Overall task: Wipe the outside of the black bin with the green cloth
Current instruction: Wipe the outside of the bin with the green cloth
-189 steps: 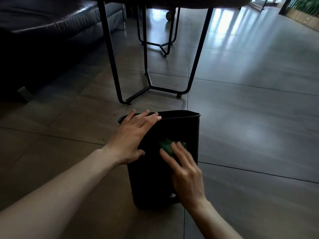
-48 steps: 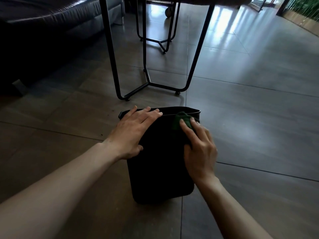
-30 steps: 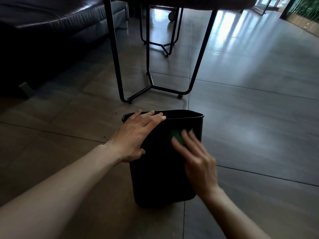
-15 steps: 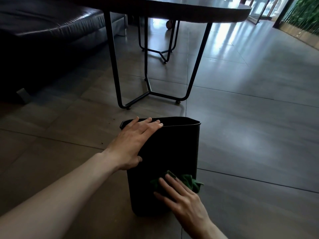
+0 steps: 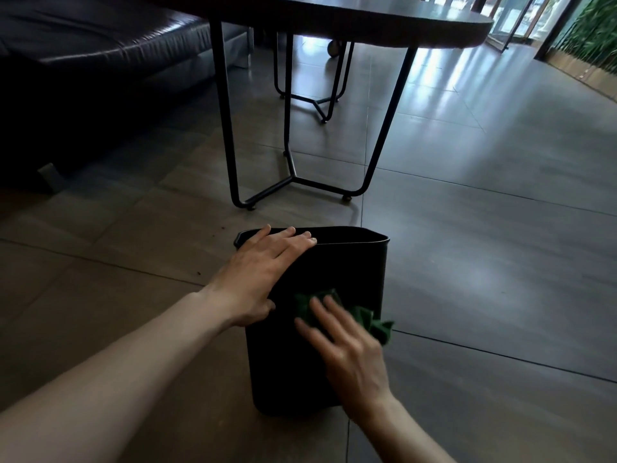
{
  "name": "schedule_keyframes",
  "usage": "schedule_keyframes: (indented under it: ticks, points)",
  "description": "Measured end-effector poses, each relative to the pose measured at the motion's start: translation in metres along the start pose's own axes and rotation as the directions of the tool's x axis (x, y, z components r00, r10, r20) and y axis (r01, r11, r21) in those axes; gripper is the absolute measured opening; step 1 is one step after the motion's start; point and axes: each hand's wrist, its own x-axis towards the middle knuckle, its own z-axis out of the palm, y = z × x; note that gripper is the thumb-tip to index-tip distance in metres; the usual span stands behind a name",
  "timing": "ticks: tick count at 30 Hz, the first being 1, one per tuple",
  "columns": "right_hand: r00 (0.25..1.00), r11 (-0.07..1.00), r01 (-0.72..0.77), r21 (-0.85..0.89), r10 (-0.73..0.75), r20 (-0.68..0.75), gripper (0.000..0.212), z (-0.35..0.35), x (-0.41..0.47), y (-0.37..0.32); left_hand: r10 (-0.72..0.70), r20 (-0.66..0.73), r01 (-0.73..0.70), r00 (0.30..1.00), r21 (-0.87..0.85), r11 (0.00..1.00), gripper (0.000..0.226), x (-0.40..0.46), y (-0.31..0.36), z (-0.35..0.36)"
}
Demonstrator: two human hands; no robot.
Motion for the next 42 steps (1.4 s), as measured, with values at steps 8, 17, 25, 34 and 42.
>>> schedule_keyframes:
  ticks: [8,17,25,34,42]
  points:
    - [0.988,0.999,0.037,0.040,-0.043,0.148,0.034,-0.007,-0.063,-0.001,0.020,0.000,-0.020,1.000,0.008,1.000,0.122,-0.001,0.002,-0.001]
    - [0.756,0.793,-0.576,0.198,0.608,-0.240,0.064,-0.125,0.035,0.127,0.078,0.022,-0.076,0.997,-0.076,0.994,0.115,-0.015,-0.014,-0.013]
    - [0.946,0.868,-0.322,0.377,0.313,0.086,0.076,-0.117,0.059,0.119,0.028,-0.034,-0.031,0.999,-0.104,0.994,0.105,-0.040,-0.033,-0.023]
    - [0.919,0.885,-0.248,0.393,0.087,0.384,0.080,-0.111,0.085,0.100,-0.019,-0.065,0.014,0.998,-0.080,0.997,0.101,-0.056,-0.047,-0.018]
    - [0.887,0.946,-0.147,0.289,-0.003,0.462,0.066,-0.116,0.101,0.097,-0.040,-0.039,0.037,0.998,-0.078,0.996,0.094,-0.055,-0.044,-0.019]
